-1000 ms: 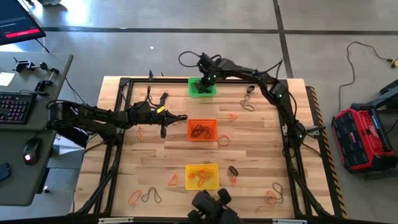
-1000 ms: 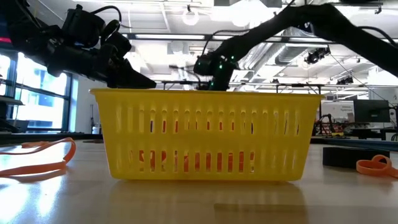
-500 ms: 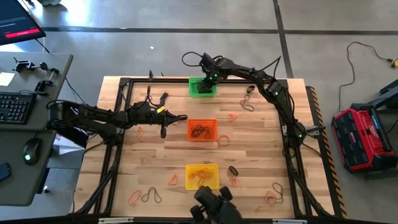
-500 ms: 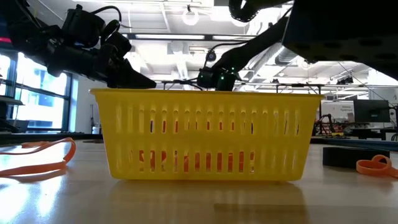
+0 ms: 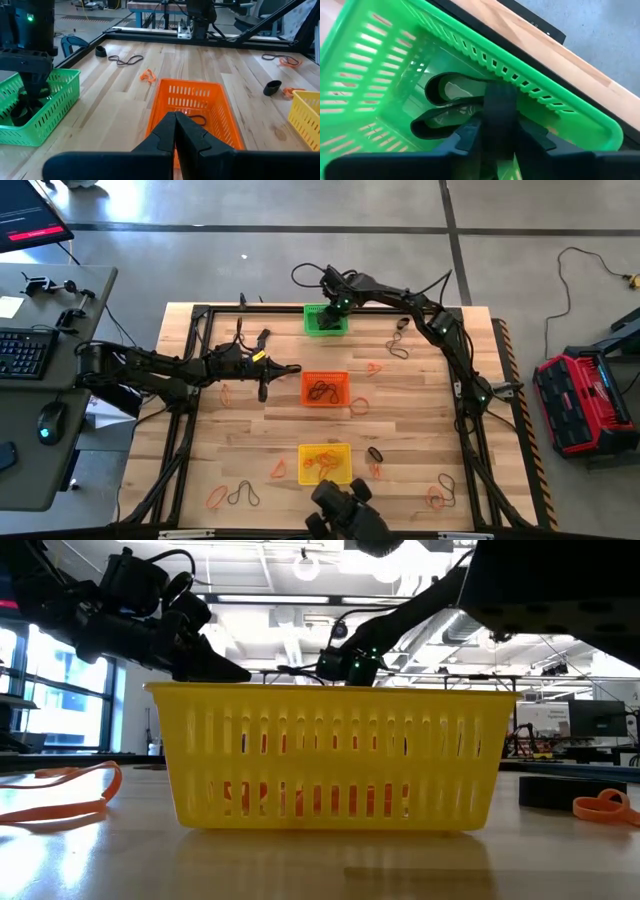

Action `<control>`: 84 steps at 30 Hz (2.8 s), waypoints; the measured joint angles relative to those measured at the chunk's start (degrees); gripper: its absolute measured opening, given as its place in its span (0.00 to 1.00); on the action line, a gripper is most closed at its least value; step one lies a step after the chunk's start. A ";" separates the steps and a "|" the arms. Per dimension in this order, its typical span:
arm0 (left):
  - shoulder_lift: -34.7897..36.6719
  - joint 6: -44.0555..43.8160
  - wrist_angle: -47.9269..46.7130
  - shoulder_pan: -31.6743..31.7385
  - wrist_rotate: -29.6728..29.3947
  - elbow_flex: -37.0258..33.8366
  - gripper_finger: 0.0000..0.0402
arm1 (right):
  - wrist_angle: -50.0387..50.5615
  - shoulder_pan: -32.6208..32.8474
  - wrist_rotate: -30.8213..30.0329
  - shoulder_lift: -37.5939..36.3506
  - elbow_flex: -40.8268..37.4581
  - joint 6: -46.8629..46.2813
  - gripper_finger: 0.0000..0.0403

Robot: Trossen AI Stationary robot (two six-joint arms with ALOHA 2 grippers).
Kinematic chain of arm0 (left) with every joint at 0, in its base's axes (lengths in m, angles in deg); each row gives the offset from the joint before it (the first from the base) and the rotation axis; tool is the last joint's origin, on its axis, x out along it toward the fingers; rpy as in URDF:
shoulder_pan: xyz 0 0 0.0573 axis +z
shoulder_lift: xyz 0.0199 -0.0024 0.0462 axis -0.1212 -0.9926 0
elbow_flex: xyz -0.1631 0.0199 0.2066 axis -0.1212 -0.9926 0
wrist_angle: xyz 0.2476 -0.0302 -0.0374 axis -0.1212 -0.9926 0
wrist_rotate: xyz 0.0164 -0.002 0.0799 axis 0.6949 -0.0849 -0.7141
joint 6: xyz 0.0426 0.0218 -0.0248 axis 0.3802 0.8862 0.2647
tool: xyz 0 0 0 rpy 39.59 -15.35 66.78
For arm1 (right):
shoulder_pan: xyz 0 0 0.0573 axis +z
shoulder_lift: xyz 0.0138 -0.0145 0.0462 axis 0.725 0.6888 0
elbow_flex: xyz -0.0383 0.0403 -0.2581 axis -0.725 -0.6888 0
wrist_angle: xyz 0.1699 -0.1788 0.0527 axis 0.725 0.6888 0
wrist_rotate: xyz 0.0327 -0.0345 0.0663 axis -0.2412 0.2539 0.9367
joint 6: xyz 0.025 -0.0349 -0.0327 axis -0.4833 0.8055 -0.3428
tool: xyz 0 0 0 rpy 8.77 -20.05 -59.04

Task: Sort rubber bands into baskets
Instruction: Put the black rubber band into the green bin, then put the orange rubber band into the yellow bin

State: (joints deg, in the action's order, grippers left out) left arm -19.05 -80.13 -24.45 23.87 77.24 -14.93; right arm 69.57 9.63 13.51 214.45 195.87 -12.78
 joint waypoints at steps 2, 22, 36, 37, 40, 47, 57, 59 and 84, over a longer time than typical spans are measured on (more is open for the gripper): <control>0.00 0.00 -0.02 -0.02 0.00 0.00 0.00 | 0.90 0.13 0.00 -0.09 0.21 1.85 0.28; 0.00 -0.49 -0.42 -0.02 -1.25 0.00 0.00 | 6.14 7.05 -2.93 -0.33 17.08 19.21 0.07; 1.17 0.49 -4.14 -0.12 -1.26 0.02 0.00 | -2.88 11.73 3.04 -1.40 16.17 24.34 0.00; 1.20 0.76 -4.03 -0.15 -1.25 0.02 0.00 | -3.05 11.91 3.01 -1.40 16.15 24.55 0.00; 1.88 0.94 -4.64 -0.15 -1.25 0.03 0.00 | -6.56 12.64 2.95 -1.45 14.56 24.71 0.00; 4.54 0.94 -7.76 -0.48 -1.20 0.07 0.00 | -16.05 14.54 2.88 -3.01 5.84 23.24 0.00; 9.05 1.14 -13.28 -2.50 -0.63 0.05 0.00 | -36.36 16.84 -0.01 -14.89 -19.37 18.98 0.00; 9.63 1.11 -15.03 -2.97 -0.57 0.06 0.00 | -41.80 17.05 -0.16 -18.57 -26.46 18.43 0.00; 9.88 -16.65 -24.57 -34.08 -18.65 0.04 0.00 | -67.98 37.92 -24.17 -36.76 -65.92 10.55 0.00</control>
State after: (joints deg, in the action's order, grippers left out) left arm -9.17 -96.78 -49.02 -10.22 58.59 -14.89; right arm 1.60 47.55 -10.65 177.69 129.95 -2.24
